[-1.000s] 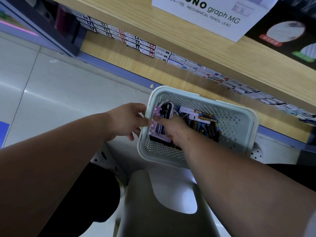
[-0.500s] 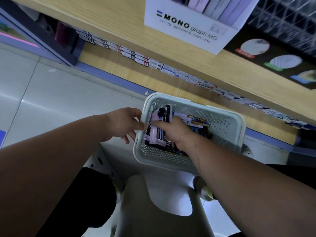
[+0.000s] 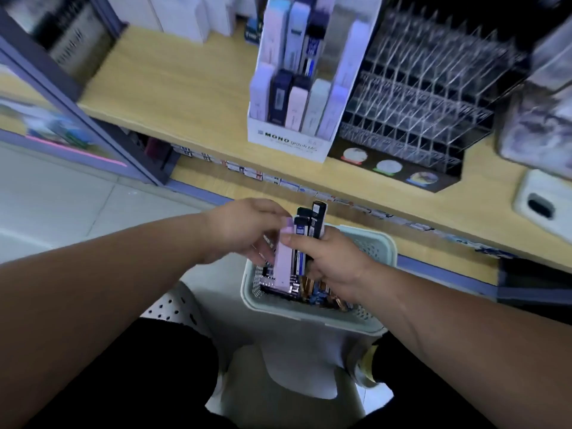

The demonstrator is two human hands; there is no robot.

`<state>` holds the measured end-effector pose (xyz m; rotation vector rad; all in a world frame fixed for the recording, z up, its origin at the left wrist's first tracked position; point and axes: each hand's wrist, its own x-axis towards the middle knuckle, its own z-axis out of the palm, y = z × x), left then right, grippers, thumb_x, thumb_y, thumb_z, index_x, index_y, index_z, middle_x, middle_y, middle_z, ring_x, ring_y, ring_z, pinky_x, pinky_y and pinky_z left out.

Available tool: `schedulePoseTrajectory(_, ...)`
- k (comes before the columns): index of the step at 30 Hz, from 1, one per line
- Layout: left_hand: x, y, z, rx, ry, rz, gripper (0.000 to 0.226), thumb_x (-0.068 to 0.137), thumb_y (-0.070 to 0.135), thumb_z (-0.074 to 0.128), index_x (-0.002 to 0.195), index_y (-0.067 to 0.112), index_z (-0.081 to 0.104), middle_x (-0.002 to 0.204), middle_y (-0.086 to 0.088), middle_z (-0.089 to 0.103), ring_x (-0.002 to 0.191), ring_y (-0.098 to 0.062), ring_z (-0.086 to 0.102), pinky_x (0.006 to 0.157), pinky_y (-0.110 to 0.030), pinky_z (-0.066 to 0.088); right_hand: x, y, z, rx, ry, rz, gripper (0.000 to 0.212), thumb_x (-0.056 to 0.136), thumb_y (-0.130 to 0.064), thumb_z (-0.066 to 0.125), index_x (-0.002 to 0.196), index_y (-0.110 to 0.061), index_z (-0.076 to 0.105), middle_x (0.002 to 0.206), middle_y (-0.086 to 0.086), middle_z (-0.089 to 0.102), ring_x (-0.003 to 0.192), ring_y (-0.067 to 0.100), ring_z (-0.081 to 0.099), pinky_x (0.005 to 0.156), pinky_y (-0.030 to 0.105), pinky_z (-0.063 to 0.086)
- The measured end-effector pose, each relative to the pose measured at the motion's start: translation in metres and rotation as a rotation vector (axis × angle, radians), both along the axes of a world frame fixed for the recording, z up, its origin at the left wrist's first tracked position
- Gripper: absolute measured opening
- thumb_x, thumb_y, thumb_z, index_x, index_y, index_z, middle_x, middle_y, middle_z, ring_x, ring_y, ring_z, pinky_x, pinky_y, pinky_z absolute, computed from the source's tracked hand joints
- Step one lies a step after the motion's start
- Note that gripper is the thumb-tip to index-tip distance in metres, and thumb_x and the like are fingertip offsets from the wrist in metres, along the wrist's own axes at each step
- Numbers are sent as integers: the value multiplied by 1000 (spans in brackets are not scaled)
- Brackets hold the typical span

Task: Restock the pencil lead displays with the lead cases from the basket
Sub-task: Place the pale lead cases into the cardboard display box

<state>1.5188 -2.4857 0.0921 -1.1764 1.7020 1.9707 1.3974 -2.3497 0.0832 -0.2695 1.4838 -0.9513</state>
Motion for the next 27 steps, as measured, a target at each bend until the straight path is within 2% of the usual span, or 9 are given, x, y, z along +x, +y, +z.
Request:
schedulePoseTrajectory(4, -7, 17, 51, 12, 98, 38, 28, 96, 24, 65, 123, 19, 65, 102, -22, 71, 72, -30, 67, 68, -36, 56, -12, 10, 48, -93, 65, -3, 9, 94, -17, 69, 102, -20, 72, 70, -7, 71, 49, 0, 59, 42, 12, 38)
schedulePoseTrajectory(6, -13, 24, 75, 18, 146, 115, 24, 95, 21, 65, 118, 14, 66, 94, -22, 69, 68, -29, 64, 66, -36, 57, -20, 14, 67, -123, 133, -3, 9, 92, -22, 71, 100, -23, 74, 78, -6, 73, 55, 4, 61, 47, 17, 40)
schedulePoseTrajectory(8, -20, 31, 96, 16, 194, 203, 15, 94, 19, 67, 107, 11, 68, 83, -14, 69, 63, -28, 63, 64, -36, 57, -27, 17, 84, -149, 197, -22, 5, 89, -28, 75, 92, -25, 76, 76, -7, 71, 59, 8, 55, 50, 21, 35)
schedulePoseTrajectory(12, -32, 44, 125, -1, 278, 321, 18, 91, 21, 71, 106, 12, 69, 76, -10, 71, 60, -26, 62, 57, -32, 56, -40, 25, 120, -229, 243, -70, 7, 88, -27, 75, 94, -25, 77, 72, -11, 70, 52, 0, 54, 44, 15, 35)
schedulePoseTrajectory(16, -40, 56, 137, 12, 368, 397, 25, 91, 19, 72, 113, 11, 67, 79, -12, 71, 55, -23, 62, 50, -28, 51, -49, 31, 138, -315, 292, -113, 13, 86, -25, 76, 98, -23, 79, 82, -8, 75, 63, 2, 60, 49, 12, 37)
schedulePoseTrajectory(19, -44, 60, 135, -39, 361, 509, 21, 83, 18, 79, 100, 14, 67, 91, -25, 71, 50, -19, 56, 44, -25, 42, -51, 32, 146, -338, 275, -131, 10, 88, -18, 75, 95, -12, 78, 80, -6, 77, 62, -3, 64, 53, 11, 38)
schedulePoseTrajectory(21, -47, 60, 132, -74, 351, 590, 17, 81, 15, 80, 86, 16, 65, 90, -26, 67, 46, -15, 45, 41, -23, 37, -51, 31, 148, -340, 247, -151, 12, 90, -12, 73, 80, -5, 72, 62, -11, 71, 50, -5, 58, 49, 10, 37)
schedulePoseTrajectory(23, -50, 59, 132, -96, 367, 629, 15, 81, 13, 81, 88, 10, 67, 83, -21, 60, 44, -14, 37, 41, -23, 34, -49, 29, 146, -326, 192, -167, 9, 92, -11, 71, 83, -10, 72, 57, -13, 67, 44, -4, 54, 46, 9, 37)
schedulePoseTrajectory(27, -52, 51, 135, -144, 419, 595, 20, 82, 17, 79, 93, 2, 72, 67, -12, 51, 44, -15, 36, 42, -24, 35, -46, 20, 144, -307, 53, -206, 7, 91, -19, 71, 94, -13, 73, 63, -6, 69, 43, 2, 52, 47, 20, 35)
